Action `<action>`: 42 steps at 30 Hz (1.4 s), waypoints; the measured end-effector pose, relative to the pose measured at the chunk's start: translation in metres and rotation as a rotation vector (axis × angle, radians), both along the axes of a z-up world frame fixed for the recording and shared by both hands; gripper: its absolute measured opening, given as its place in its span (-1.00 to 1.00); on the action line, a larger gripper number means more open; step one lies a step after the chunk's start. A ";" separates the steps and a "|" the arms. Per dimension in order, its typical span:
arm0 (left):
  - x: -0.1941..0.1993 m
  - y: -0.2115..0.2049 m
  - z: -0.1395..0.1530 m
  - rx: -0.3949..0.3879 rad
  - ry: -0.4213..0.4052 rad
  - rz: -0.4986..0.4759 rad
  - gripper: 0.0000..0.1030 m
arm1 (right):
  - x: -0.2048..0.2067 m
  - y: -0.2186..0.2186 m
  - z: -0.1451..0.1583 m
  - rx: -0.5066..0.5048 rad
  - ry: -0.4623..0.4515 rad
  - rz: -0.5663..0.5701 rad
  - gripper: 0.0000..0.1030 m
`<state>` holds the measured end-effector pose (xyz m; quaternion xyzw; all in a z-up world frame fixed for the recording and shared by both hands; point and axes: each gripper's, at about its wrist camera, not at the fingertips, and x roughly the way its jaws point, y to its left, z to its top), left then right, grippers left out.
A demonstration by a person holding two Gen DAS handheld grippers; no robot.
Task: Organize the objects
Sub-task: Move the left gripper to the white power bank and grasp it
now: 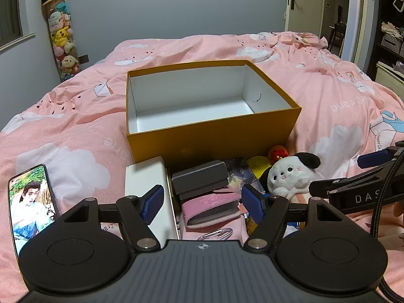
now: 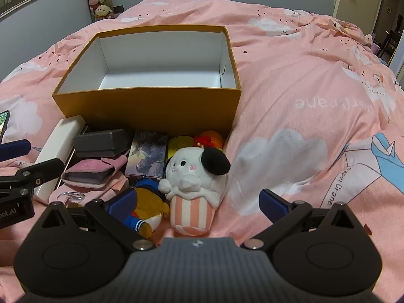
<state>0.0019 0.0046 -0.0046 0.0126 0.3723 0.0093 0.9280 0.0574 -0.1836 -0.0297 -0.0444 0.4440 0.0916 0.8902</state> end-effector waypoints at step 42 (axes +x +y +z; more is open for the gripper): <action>0.068 0.037 -0.034 0.013 0.263 0.100 0.60 | 0.040 0.050 -0.001 -0.027 -0.013 0.267 0.36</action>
